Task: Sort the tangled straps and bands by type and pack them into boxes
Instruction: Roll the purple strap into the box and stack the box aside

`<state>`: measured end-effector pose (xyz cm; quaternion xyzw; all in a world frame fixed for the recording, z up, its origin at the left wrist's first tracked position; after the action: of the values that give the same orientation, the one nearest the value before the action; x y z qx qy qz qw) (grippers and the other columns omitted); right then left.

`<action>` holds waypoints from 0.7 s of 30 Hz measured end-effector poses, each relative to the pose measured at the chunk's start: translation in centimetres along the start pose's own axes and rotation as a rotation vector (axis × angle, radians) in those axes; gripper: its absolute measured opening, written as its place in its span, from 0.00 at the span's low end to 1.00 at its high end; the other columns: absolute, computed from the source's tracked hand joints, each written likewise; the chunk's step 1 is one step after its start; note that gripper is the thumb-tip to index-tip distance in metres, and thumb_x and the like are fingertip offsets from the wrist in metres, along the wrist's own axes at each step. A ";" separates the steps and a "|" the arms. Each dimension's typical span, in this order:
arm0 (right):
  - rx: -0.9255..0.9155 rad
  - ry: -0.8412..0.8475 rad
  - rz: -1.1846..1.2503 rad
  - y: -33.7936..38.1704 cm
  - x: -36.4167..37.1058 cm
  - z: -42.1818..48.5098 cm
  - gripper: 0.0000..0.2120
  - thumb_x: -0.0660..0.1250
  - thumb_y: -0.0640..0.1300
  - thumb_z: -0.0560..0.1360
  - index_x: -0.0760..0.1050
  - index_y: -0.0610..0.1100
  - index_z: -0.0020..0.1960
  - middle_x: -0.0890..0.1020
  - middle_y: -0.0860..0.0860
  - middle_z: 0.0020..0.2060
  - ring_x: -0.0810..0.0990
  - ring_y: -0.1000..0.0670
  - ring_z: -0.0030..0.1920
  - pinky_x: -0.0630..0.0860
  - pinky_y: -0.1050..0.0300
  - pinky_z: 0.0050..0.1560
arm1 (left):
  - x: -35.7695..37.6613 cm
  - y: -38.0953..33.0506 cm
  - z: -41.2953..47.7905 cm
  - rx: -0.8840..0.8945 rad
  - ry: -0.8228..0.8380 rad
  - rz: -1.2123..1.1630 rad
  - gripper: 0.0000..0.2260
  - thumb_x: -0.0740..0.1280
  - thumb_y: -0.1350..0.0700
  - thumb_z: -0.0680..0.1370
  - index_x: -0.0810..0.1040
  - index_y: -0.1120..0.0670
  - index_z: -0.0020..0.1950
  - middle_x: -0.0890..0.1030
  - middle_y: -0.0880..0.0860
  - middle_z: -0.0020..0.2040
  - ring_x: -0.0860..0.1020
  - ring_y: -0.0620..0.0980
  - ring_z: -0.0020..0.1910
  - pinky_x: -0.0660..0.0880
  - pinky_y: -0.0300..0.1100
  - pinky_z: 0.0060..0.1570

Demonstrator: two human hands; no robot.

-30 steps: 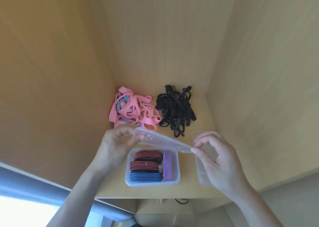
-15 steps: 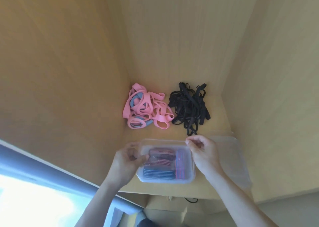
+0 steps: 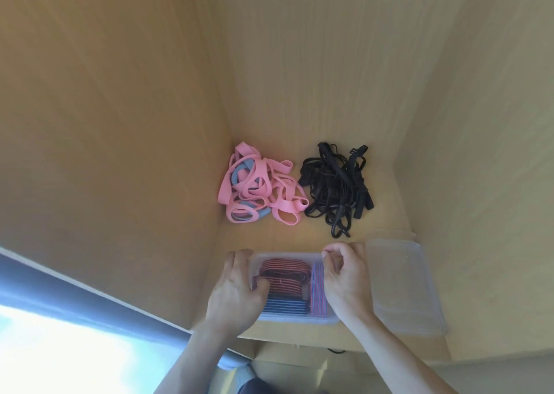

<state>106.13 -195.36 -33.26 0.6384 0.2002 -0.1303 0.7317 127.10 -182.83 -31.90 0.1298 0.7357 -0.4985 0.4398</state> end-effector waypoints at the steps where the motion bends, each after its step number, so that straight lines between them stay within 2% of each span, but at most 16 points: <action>1: 0.016 -0.001 0.004 -0.2 -0.1 -0.1 0.07 0.69 0.38 0.77 0.79 0.50 0.46 0.73 0.56 0.47 0.76 0.58 0.45 0.71 0.70 0.47 | 0.3 -0.3 0.0 0.001 -0.010 0.019 0.20 0.64 0.55 0.77 0.68 0.52 0.68 0.70 0.48 0.63 0.74 0.54 0.60 0.72 0.48 0.55; 4: 0.030 0.013 0.011 -0.3 -0.1 -0.4 0.07 0.68 0.38 0.78 0.78 0.49 0.47 0.73 0.56 0.47 0.75 0.60 0.46 0.70 0.72 0.46 | 1.4 -1.6 -0.3 0.087 -0.033 0.081 0.23 0.57 0.55 0.75 0.68 0.55 0.71 0.71 0.52 0.66 0.69 0.56 0.62 0.68 0.49 0.62; 8: 0.013 0.030 -0.025 0.0 0.1 -0.6 0.08 0.66 0.37 0.79 0.79 0.49 0.47 0.72 0.56 0.46 0.75 0.59 0.45 0.68 0.73 0.45 | 2.0 -2.4 -0.3 0.219 -0.032 0.105 0.31 0.47 0.51 0.73 0.68 0.53 0.75 0.68 0.50 0.75 0.64 0.51 0.72 0.64 0.48 0.72; 12: 0.000 0.054 0.007 0.1 0.3 -0.5 0.11 0.65 0.36 0.80 0.82 0.49 0.48 0.75 0.55 0.47 0.76 0.59 0.46 0.68 0.73 0.48 | 2.0 -2.7 -0.5 0.259 -0.026 0.132 0.29 0.47 0.44 0.77 0.67 0.48 0.77 0.63 0.49 0.79 0.57 0.48 0.78 0.59 0.52 0.75; 15: 0.209 0.153 0.198 -1.8 1.5 -0.7 0.15 0.62 0.40 0.82 0.82 0.55 0.46 0.81 0.57 0.49 0.78 0.60 0.49 0.69 0.70 0.49 | 2.4 -3.1 -0.8 0.307 -0.002 0.237 0.28 0.46 0.39 0.80 0.63 0.43 0.79 0.56 0.46 0.82 0.47 0.45 0.81 0.52 0.53 0.78; 17: 0.289 0.182 0.281 -2.3 1.9 -1.1 0.16 0.61 0.41 0.83 0.83 0.55 0.45 0.84 0.59 0.47 0.79 0.58 0.50 0.71 0.64 0.49 | 2.6 -3.4 -0.9 0.353 0.010 0.300 0.27 0.47 0.39 0.81 0.61 0.44 0.80 0.55 0.46 0.82 0.46 0.45 0.82 0.52 0.55 0.78; 19: 0.245 0.189 0.247 -1.6 1.7 -1.1 0.16 0.60 0.40 0.84 0.82 0.54 0.47 0.84 0.59 0.46 0.79 0.61 0.49 0.70 0.65 0.49 | 2.9 -3.3 -0.9 0.362 0.029 0.317 0.27 0.48 0.38 0.81 0.60 0.43 0.80 0.55 0.46 0.82 0.45 0.46 0.82 0.53 0.55 0.78; 21: 0.149 0.194 0.158 -0.6 1.5 -1.0 0.15 0.58 0.38 0.84 0.81 0.51 0.50 0.83 0.58 0.49 0.77 0.64 0.51 0.68 0.72 0.49 | 3.1 -3.1 -0.9 0.362 0.043 0.309 0.27 0.49 0.36 0.81 0.59 0.41 0.80 0.54 0.45 0.82 0.44 0.46 0.82 0.52 0.54 0.79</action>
<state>107.04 -194.36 -34.56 0.7142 0.2087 -0.0245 0.6677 122.95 -184.27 -32.27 0.3279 0.6150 -0.5462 0.4647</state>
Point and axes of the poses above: each hand's wrist, its own z-axis towards the middle knuckle, its own x-axis out of the palm, y = z × x, the point moved 10 cm from there along z, towards the middle knuckle
